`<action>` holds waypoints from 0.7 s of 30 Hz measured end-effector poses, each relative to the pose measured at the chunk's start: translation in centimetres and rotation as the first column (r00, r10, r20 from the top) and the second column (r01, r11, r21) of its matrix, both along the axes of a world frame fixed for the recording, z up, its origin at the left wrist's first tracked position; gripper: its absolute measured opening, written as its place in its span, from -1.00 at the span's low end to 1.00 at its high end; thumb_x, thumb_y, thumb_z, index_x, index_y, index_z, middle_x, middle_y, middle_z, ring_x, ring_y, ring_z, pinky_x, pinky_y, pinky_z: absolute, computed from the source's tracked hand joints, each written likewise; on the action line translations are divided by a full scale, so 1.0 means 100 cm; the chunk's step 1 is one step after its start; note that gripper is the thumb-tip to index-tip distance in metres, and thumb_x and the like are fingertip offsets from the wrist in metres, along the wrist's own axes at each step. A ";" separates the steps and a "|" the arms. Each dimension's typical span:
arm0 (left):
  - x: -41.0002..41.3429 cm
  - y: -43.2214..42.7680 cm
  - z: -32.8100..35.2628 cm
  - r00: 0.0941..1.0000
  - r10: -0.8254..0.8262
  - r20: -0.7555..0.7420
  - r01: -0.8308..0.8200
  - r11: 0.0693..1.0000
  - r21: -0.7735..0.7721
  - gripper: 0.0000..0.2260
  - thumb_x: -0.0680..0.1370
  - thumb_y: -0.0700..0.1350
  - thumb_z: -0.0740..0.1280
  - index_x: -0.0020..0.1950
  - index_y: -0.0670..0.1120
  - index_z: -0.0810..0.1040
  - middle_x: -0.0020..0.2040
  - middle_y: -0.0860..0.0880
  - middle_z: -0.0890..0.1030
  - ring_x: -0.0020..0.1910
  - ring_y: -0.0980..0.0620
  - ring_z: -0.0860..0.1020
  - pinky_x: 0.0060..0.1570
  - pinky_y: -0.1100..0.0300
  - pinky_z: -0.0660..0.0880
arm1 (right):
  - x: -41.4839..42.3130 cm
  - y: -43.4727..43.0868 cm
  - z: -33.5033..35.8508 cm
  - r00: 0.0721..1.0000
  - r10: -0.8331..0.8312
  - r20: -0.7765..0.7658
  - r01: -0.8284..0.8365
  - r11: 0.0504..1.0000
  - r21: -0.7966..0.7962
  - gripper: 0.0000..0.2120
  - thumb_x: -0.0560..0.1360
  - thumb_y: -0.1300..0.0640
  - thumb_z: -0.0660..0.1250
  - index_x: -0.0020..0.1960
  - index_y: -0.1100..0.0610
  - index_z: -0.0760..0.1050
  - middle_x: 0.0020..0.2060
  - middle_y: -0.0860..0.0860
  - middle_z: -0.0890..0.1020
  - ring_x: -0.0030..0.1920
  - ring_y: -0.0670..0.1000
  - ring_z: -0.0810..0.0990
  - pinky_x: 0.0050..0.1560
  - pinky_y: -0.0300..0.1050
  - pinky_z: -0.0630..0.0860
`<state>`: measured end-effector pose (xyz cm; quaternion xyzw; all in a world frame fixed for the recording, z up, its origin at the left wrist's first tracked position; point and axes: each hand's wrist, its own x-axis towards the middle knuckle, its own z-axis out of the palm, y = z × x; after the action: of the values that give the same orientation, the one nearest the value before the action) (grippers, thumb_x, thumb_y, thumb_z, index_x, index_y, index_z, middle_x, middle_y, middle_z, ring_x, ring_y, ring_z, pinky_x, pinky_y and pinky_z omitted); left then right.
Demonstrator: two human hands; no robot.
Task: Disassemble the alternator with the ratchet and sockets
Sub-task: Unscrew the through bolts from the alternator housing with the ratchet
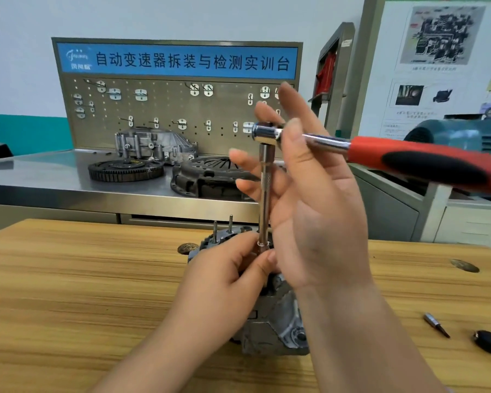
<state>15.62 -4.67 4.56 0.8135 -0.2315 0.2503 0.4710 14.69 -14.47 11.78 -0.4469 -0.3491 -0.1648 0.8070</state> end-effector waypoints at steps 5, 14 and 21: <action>0.000 0.002 0.001 1.000 -0.022 0.001 0.022 0.999 0.039 -0.75 0.44 0.23 0.16 -0.19 0.11 0.49 -0.36 0.06 0.57 -0.35 0.08 0.52 -0.31 -0.04 0.50 | 0.002 -0.005 0.001 0.984 0.122 -0.128 -0.121 0.993 0.018 -0.58 0.42 -0.17 0.15 0.17 -0.03 0.53 -0.10 0.02 0.72 -0.35 -0.01 0.65 -0.28 -0.19 0.56; 0.002 0.000 -0.001 0.999 0.047 0.020 -0.048 0.998 0.043 -0.70 0.38 0.22 0.13 -0.20 0.04 0.51 -0.38 0.04 0.56 -0.41 0.12 0.46 -0.39 0.06 0.40 | 0.002 0.000 0.000 1.000 -0.005 0.003 0.005 1.000 -0.017 -0.78 0.50 0.08 0.27 0.09 -0.09 0.60 0.07 -0.09 0.67 -0.11 0.00 0.65 -0.23 -0.22 0.54; 0.000 0.003 0.001 0.999 -0.048 0.010 0.047 0.997 0.066 -0.81 0.42 0.26 0.15 -0.25 0.23 0.47 -0.39 0.03 0.53 -0.37 0.05 0.48 -0.32 -0.08 0.46 | 0.003 -0.006 0.002 0.988 0.092 -0.126 -0.091 0.996 0.015 -0.61 0.48 -0.16 0.14 0.17 0.00 0.53 -0.06 0.01 0.71 -0.32 -0.01 0.66 -0.33 -0.21 0.54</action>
<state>15.65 -4.33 4.62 0.8215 -0.2616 0.2359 0.4483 14.98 -15.05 11.97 -0.4362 -0.3167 -0.1006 0.8362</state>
